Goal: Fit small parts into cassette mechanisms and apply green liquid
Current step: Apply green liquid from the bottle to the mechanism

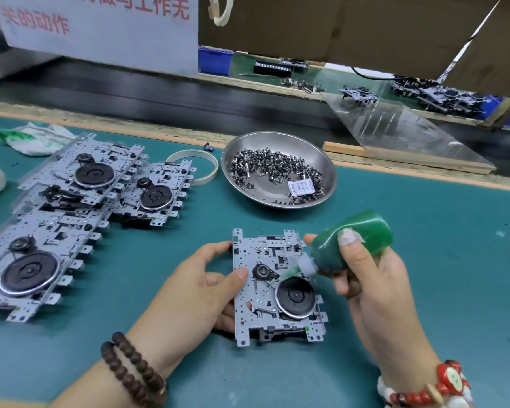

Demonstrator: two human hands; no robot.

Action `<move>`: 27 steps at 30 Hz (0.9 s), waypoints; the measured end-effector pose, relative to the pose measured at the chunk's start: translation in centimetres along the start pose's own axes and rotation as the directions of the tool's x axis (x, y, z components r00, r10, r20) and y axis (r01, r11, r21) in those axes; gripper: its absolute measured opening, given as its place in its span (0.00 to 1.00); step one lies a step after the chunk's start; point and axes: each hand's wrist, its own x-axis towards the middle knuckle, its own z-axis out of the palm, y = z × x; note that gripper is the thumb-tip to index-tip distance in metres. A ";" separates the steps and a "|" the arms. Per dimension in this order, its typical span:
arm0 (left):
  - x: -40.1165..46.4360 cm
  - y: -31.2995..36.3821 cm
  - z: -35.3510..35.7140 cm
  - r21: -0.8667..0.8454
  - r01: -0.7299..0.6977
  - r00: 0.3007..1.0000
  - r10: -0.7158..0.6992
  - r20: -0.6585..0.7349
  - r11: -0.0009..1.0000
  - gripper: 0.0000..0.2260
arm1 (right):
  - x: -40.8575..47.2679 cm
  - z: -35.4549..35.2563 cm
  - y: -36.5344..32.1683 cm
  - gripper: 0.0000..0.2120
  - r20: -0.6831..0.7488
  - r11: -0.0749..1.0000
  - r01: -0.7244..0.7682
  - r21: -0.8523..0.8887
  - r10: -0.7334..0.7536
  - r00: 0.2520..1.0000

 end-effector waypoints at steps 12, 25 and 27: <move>0.1 -0.3 -0.2 0.048 -0.017 1.000 0.016 0.019 0.999 0.12 | -0.1 0.7 0.4 0.15 0.001 0.989 -0.025 -0.143 0.026 1.000; 0.1 -0.2 -0.3 0.046 -0.012 0.999 0.010 0.031 0.999 0.11 | -0.1 0.5 0.8 0.21 -0.009 0.983 -0.006 -0.185 0.004 1.000; 0.2 -0.2 -0.2 0.049 -0.014 0.999 0.013 0.030 0.999 0.11 | 0.0 0.4 0.8 0.19 -0.013 0.984 -0.010 -0.179 0.008 1.000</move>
